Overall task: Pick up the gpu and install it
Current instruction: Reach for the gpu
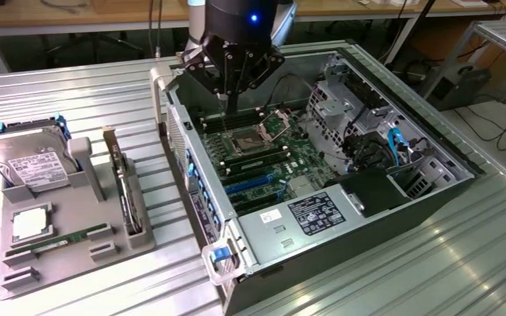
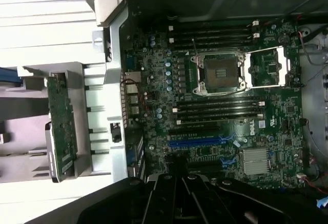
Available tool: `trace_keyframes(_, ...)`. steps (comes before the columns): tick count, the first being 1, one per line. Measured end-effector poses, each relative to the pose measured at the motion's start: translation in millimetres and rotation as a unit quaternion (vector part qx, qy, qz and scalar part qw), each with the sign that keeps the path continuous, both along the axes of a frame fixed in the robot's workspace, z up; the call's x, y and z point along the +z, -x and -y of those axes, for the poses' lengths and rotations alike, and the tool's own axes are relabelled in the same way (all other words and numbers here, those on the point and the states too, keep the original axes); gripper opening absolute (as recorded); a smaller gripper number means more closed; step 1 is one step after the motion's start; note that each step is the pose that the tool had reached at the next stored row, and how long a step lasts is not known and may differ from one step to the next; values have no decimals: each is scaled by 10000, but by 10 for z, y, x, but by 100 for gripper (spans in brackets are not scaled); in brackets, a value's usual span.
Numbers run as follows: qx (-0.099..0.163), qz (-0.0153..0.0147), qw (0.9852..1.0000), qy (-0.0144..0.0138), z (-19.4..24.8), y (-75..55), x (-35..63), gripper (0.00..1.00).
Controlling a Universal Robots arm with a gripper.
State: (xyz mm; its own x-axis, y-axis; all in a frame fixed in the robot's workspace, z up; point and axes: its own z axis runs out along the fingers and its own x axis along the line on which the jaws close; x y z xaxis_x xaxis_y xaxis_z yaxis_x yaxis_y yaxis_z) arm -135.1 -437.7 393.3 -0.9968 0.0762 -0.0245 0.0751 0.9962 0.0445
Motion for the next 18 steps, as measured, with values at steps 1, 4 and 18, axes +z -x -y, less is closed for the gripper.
trace_keyframes(1,0,0,10000,0,30,15,0,11)
trace_keyframes(4,-1,1,10000,0,135,86,-1,11)
trace_keyframes(18,0,7,10000,1,226,837,-139,11)
